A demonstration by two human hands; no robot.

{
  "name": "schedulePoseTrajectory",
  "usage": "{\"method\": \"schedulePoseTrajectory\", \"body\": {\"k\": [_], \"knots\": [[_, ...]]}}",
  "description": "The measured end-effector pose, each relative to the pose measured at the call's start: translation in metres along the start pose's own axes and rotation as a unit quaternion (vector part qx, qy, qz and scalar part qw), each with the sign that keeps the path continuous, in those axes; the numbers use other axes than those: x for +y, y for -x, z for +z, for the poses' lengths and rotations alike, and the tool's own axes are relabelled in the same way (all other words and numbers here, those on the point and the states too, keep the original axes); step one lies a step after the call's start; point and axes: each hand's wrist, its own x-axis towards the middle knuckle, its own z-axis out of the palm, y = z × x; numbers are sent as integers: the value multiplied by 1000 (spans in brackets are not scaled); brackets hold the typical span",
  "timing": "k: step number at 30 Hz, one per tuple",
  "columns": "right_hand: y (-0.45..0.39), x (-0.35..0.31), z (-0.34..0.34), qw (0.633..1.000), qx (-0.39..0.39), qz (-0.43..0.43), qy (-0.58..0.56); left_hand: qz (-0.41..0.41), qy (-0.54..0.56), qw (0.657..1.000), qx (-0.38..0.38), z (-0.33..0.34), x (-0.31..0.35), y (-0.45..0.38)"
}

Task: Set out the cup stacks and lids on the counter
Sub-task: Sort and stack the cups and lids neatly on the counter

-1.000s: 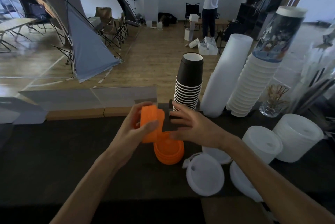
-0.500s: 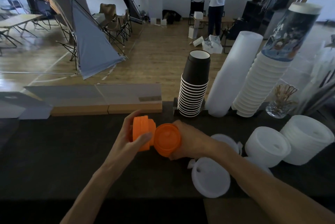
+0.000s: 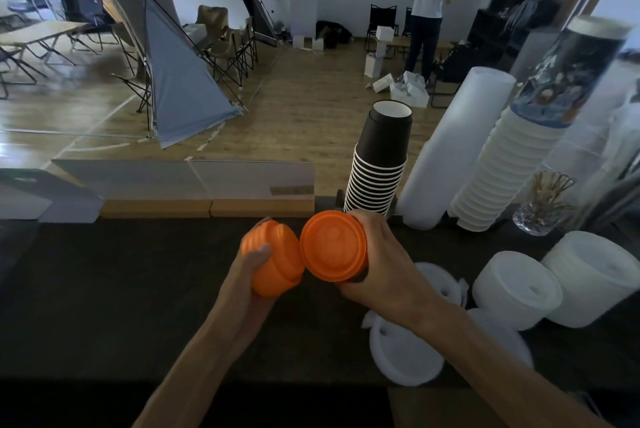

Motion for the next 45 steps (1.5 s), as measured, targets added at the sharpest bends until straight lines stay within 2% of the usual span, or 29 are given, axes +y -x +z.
{"method": "schedulePoseTrajectory", "body": {"k": [5, 11, 14, 18, 23, 27, 30, 33, 40, 45], "knots": [[5, 2, -7, 995, -7, 2, -102, 0, 34, 999, -27, 0, 3, 3], [15, 6, -11, 981, -26, 17, -193, 30, 131, 991, -10, -9, 13, 9], [19, 7, -7, 979, -21, 7, -204, 21, 129, 991, 2, -11, 16, 11], [20, 8, -3, 986, 3, -14, -169, -13, 98, 995, 22, -3, 21, 13], [17, 5, -5, 998, 38, -58, -4, -83, 4, 996, 42, 20, 29, 15], [16, -2, -4, 990, 15, -99, 100, -89, -98, 991, 30, 39, 30, 12], [15, -8, -2, 981, 30, -117, 151, -89, -169, 980, 56, 51, 26, 9], [14, -9, 0, 976, 32, -128, 173, -86, -193, 975, 74, 58, 20, 7], [13, -16, 1, 981, -23, -126, 143, -74, -152, 977, 131, 66, 10, 4], [15, -19, -3, 984, -77, -97, 129, -101, -155, 978, 100, 65, 13, 5]]}}
